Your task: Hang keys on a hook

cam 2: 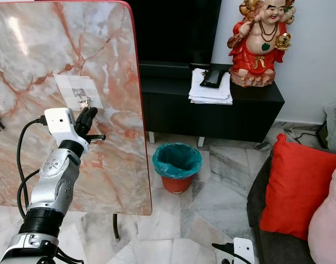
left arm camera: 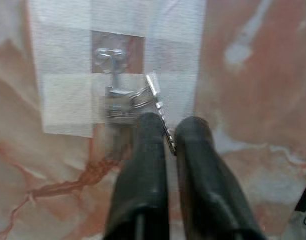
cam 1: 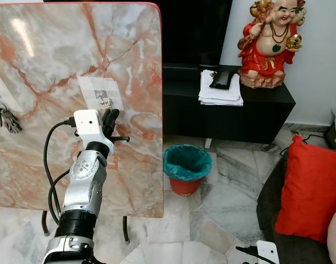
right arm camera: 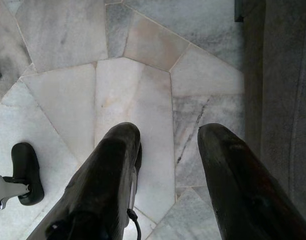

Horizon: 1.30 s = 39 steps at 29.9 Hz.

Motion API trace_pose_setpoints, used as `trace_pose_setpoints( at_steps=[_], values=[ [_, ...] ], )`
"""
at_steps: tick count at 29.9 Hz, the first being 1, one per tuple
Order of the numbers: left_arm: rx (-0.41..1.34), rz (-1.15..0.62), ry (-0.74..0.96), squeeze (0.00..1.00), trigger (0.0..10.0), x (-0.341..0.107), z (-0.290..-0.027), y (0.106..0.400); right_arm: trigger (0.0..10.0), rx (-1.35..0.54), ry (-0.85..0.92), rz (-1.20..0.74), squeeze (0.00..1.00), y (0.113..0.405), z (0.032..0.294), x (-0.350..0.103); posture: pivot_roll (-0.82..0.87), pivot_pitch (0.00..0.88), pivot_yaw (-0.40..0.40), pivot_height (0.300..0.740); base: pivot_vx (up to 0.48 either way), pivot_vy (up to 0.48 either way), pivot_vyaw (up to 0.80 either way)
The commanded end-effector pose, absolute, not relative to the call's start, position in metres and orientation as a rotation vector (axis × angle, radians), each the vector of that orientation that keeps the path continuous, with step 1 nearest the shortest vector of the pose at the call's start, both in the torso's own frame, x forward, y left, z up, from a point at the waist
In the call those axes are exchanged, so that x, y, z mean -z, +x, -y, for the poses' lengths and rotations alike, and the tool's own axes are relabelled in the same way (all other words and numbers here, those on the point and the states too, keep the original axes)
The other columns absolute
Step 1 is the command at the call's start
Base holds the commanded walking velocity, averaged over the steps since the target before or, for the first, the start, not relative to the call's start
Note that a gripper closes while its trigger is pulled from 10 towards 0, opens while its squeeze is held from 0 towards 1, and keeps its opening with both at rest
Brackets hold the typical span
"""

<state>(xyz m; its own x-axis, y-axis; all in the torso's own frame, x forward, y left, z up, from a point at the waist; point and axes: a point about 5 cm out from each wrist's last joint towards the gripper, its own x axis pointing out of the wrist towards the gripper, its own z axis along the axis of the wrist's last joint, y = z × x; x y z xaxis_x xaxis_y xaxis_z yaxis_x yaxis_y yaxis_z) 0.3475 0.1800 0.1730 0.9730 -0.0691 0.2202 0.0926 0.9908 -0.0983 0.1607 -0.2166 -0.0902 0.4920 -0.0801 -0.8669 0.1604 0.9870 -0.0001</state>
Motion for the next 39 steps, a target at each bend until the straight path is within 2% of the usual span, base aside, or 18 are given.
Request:
trace_pose_setpoints(
  at_steps=[1,16,20,21,22,23,24,25,27,28,32,39],
  values=[
    [0.092,0.215,-0.088,1.0,10.0,-0.174,-0.18,0.347,10.0,0.15,0.091,-1.055,0.0,0.158,0.215,0.092,0.03,0.0,-0.033,0.736,0.0,0.0,0.0],
    [0.095,0.202,-0.079,1.0,10.0,-0.169,-0.18,0.345,10.0,0.143,0.094,-1.057,0.0,0.159,0.209,0.092,0.03,0.0,-0.032,0.736,0.0,0.0,0.0],
    [0.163,0.041,-0.015,0.99,10.0,-0.127,-0.178,0.334,10.0,0.142,0.093,-1.059,0.0,0.158,0.209,0.093,0.04,0.0,-0.029,0.736,0.0,0.0,0.0],
    [0.183,-0.007,-0.004,0.91,10.0,-0.115,-0.177,0.331,10.0,0.141,0.093,-1.06,0.0,0.158,0.209,0.093,0.03,0.0,-0.028,0.736,0.0,0.0,0.0],
    [0.234,-0.147,0.051,0.0,10.0,-0.083,-0.176,0.32,10.0,0.141,0.093,-1.06,0.0,0.158,0.209,0.093,0.03,0.0,-0.027,0.736,0.0,0.0,0.0],
    [0.234,-0.147,0.051,0.0,10.0,-0.083,-0.176,0.32,10.0,0.141,0.093,-1.06,0.0,0.158,0.209,0.093,0.03,0.0,-0.027,0.736,0.0,0.0,0.0],
    [0.249,-0.244,0.143,0.0,10.0,-0.058,-0.178,0.309,10.0,0.142,0.095,-1.06,0.0,0.158,0.21,0.093,0.03,0.0,-0.026,0.736,0.0,0.0,0.0],
    [0.241,-0.294,0.14,0.0,10.0,-0.045,-0.179,0.302,10.0,0.145,0.096,-1.06,0.0,0.157,0.211,0.093,0.03,0.0,-0.026,0.736,0.0,0.0,0.0],
    [0.241,-0.294,0.14,0.0,10.0,-0.045,-0.179,0.302,10.0,0.145,0.096,-1.06,0.0,0.157,0.211,0.093,0.03,0.0,-0.026,0.736,0.0,0.0,0.0],
    [0.185,-0.377,0.164,0.0,10.0,-0.023,-0.187,0.289,10.0,0.149,0.096,-1.061,0.0,0.156,0.213,0.093,0.03,0.0,-0.027,0.736,0.0,0.0,0.0],
    [0.061,-0.555,0.154,0.0,10.0,0.016,-0.206,0.259,10.0,0.149,0.095,-1.065,0.0,0.155,0.213,0.093,0.04,0.0,-0.029,0.736,0.0,0.0,0.0],
    [-0.017,-0.786,0.139,0.0,10.0,0.056,-0.215,0.216,10.0,0.137,0.097,-1.064,0.0,0.159,0.203,0.094,0.04,0.0,-0.023,0.736,0.0,0.0,0.0]
  ],
)
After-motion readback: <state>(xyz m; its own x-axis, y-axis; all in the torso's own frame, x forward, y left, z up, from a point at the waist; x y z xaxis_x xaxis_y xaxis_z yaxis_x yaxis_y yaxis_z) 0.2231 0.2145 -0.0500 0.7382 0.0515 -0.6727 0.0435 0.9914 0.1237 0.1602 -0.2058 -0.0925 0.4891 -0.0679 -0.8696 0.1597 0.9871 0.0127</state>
